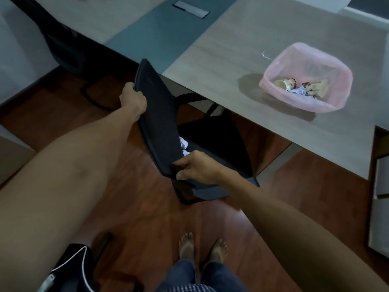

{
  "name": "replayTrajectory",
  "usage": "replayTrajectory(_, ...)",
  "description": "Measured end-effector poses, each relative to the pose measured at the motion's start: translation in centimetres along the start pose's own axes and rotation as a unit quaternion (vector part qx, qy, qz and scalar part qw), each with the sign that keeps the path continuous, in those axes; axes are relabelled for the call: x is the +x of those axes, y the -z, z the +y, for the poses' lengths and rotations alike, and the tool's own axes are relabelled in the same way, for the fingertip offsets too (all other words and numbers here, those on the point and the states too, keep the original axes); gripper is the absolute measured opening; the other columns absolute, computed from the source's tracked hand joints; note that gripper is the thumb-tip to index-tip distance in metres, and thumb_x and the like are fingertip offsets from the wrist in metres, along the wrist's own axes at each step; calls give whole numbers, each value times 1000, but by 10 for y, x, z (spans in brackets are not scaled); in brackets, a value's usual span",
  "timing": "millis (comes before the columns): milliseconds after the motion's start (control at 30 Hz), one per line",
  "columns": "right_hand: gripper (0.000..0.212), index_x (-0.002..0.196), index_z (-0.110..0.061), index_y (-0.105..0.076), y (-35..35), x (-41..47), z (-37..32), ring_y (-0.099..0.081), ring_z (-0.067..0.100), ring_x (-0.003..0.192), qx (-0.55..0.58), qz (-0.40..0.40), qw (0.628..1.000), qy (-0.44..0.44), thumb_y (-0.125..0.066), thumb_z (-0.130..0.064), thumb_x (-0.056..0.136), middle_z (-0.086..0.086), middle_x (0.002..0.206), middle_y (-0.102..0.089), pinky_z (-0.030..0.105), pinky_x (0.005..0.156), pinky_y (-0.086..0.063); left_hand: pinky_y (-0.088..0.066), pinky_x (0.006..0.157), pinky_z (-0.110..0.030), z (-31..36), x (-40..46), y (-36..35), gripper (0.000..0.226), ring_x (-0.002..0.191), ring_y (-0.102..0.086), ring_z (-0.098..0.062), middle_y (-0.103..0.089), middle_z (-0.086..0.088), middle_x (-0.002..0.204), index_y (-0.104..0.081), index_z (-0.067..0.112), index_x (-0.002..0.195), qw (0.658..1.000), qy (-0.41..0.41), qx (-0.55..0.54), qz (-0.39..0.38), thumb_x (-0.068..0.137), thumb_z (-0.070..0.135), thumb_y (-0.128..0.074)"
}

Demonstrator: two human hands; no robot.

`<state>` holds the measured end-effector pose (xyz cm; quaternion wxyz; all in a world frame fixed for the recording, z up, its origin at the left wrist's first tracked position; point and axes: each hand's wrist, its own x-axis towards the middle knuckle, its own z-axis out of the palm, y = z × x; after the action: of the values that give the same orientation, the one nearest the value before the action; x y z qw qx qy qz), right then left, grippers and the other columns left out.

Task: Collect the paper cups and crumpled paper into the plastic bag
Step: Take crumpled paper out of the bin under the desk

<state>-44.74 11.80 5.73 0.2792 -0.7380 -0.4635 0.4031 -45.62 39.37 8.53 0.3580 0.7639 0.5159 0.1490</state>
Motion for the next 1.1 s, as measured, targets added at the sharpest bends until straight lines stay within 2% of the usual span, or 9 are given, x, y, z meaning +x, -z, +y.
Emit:
replayTrajectory(67,17,102,-12,-76,1,1,11,-71,2,76,-19,28,999,-20,-71,-14,86,-4,83,-76,33,81,-59,-43,93,-26,-3,-1,4,45,122,-53,-25,-50,-9,141,-43,14,148,1000,-18,22,2,103,14,-48)
replayTrajectory(167,8,83,-8,-71,16,-3,30,-67,2,63,-75,80,992,-54,-65,-11,87,0,71,-73,35,73,-59,-49,100,-43,-1,-8,10,42,125,-52,-30,-52,-12,138,-50,16,140,991,-80,106,22,98,9,-54)
replayTrajectory(333,24,119,-6,-70,58,-13,69,-71,15,80,-100,138,976,-134,-65,-15,97,6,89,-75,41,85,-60,-50,100,-44,13,-34,0,36,121,-55,-28,-55,-11,133,-58,15,134,975,-184,127,3,98,19,-58)
replayTrajectory(500,26,124,-8,-68,91,-13,109,-71,16,80,-94,151,970,-164,-63,-16,99,9,98,-73,41,87,-60,-51,99,-45,26,-59,-44,38,114,-59,-26,-59,-11,129,-61,13,132,976,-192,80,-60,95,21,-62)
replayTrajectory(667,27,126,-9,-65,116,7,145,-71,18,82,-80,129,974,-167,-61,-16,101,8,97,-71,43,88,-59,-53,98,-44,27,-63,-104,39,112,-62,-24,-59,-9,130,-60,14,132,983,-142,61,-96,94,21,-64)
replayTrajectory(767,27,126,-9,-65,128,23,169,-70,20,83,-67,112,978,-161,-60,-17,100,6,94,-71,45,87,-59,-53,100,-43,19,-61,-141,41,114,-62,-24,-59,-11,131,-58,12,134,989,-85,59,-109,94,17,-63)
replayTrajectory(867,30,130,-10,-64,134,45,199,-70,21,85,-61,86,982,-159,-58,-19,101,7,102,-71,47,85,-59,-50,100,-35,4,-62,-181,42,114,-62,-25,-61,-12,129,-58,8,134,994,-13,34,-100,93,14,-62)
replayTrajectory(1000,31,130,-15,-64,132,87,244,-69,19,85,-52,77,983,-157,-56,-23,101,3,102,-70,46,83,-59,-52,85,-32,-29,-72,-235,17,95,-63,-18,-67,-6,108,-61,14,109,994,66,-14,-82,94,9,-58)
replayTrajectory(1100,33,133,-15,-62,122,125,275,-69,18,87,-26,70,984,-162,-57,-23,102,4,103,-71,44,87,-59,-48,84,-27,-63,-74,-279,29,91,-59,-13,-66,-5,111,-61,10,122,986,143,-55,-62,93,11,-62)
